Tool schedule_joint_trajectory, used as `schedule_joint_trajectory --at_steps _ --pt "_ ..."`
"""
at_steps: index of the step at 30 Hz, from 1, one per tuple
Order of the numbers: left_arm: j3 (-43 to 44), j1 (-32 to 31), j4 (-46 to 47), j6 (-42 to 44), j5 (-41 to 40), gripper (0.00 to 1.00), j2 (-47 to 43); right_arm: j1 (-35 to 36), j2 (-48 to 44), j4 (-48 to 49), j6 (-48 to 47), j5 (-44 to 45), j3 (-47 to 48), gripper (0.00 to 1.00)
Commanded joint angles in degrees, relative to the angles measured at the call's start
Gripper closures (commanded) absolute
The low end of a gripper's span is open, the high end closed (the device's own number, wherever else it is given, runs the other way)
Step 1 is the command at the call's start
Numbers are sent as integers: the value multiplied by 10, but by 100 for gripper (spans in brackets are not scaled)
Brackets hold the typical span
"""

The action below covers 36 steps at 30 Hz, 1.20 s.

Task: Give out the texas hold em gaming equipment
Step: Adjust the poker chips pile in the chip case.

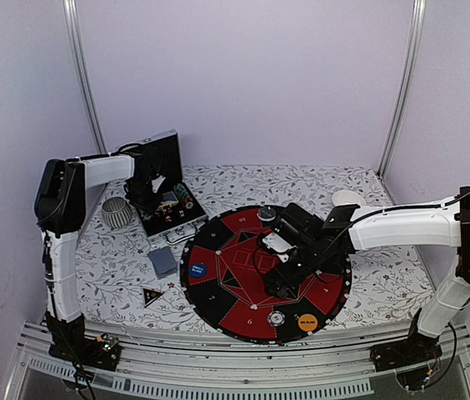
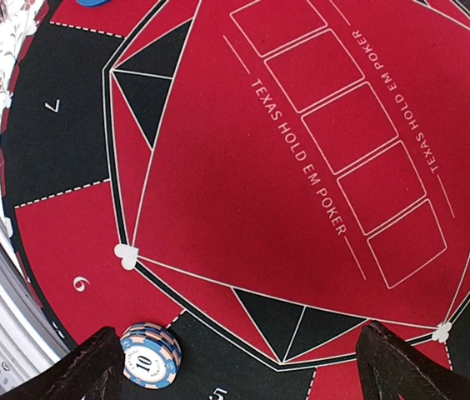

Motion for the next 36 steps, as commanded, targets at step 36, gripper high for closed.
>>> schedule_joint_trajectory --at_steps 36 --pt "18 -3 -14 -11 2 51 -11 -3 11 -8 -6 -19 17 1"
